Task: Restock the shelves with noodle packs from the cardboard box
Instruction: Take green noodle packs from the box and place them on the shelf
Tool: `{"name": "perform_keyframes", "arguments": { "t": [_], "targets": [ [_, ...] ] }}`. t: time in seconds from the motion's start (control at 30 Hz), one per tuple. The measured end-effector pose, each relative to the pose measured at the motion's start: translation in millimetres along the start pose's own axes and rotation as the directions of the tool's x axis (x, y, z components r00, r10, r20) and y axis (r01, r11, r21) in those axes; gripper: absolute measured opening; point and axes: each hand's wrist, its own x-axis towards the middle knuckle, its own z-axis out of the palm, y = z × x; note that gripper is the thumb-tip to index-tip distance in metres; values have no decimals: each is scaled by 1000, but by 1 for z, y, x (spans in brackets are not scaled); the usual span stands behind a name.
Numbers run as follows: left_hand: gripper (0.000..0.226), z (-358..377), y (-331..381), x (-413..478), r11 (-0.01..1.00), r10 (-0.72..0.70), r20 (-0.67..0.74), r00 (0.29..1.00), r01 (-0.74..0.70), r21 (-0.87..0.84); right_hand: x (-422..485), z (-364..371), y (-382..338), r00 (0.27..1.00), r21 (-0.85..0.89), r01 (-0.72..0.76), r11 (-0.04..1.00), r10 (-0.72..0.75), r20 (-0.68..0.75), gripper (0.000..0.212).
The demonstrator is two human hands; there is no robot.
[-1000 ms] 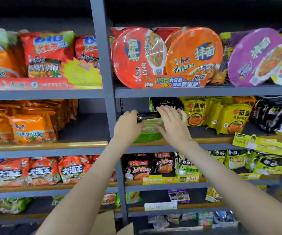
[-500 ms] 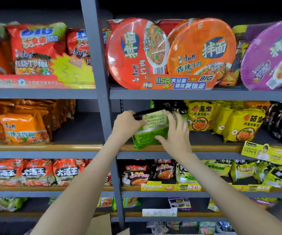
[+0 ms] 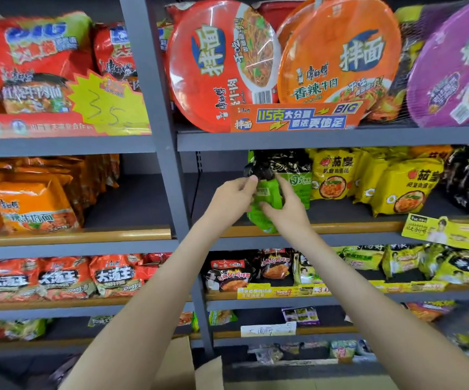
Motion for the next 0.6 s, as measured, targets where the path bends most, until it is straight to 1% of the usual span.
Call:
{"name": "perform_keyframes", "arguments": {
  "t": [0.07, 0.1, 0.13, 0.2, 0.23, 0.27, 0.3, 0.33, 0.37, 0.4, 0.47, 0.5, 0.53, 0.6],
  "targets": [
    [32, 1, -13, 1, 987, 106, -8, 994, -105, 120, 5, -17, 8, 998, 76, -65, 995, 65, 6, 59],
    [37, 3, -18, 2, 979, 118, -33, 992, -111, 173, 8, -25, 13, 995, 109, -101, 989, 101, 4, 62],
    [47, 5, -25, 4, 979, 97, -70, 993, -82, 188, 10, -33, 18, 992, 145, -127, 981, 128, 4, 63],
    [73, 10, -33, 10, 992, -76, -97, 992, 85, 92, 14, -45, 26, 985, 218, -168, 961, 171, 6, 61],
    [83, 14, -37, 15, 987, -158, -61, 985, 160, 20, 16, -50, 31, 982, 240, -183, 953, 186, 7, 57],
    [89, 18, -38, 19, 978, -205, -7, 979, 204, -31, 17, -54, 33, 981, 254, -194, 947, 194, 26, 57],
    [91, 23, -39, 23, 972, -221, 45, 974, 224, -64, 19, -58, 36, 980, 258, -199, 946, 194, 43, 60],
    [86, 28, -38, 27, 974, -203, 78, 976, 209, -88, 22, -62, 41, 978, 257, -207, 944, 199, 56, 66],
    [77, 33, -37, 31, 978, -174, 83, 981, 182, -104, 24, -66, 43, 977, 253, -214, 943, 200, 81, 71],
    [68, 38, -36, 35, 982, -147, 65, 987, 153, -113, 27, -70, 45, 975, 243, -219, 945, 201, 95, 72],
    [60, 47, -34, 41, 987, -107, -2, 994, 106, -120, 31, -78, 43, 978, 194, -193, 962, 173, 116, 58],
    [60, 50, -33, 42, 989, -96, -43, 994, 91, -115, 34, -82, 45, 981, 153, -173, 973, 156, 118, 54],
    [60, 53, -32, 42, 993, -82, -89, 993, 74, -97, 38, -85, 48, 984, 87, -148, 985, 138, 109, 56],
    [54, 59, -32, 43, 1000, -20, -175, 984, 19, -8, 46, -90, 56, 989, -77, -124, 989, 129, 67, 68]
  ]
}}
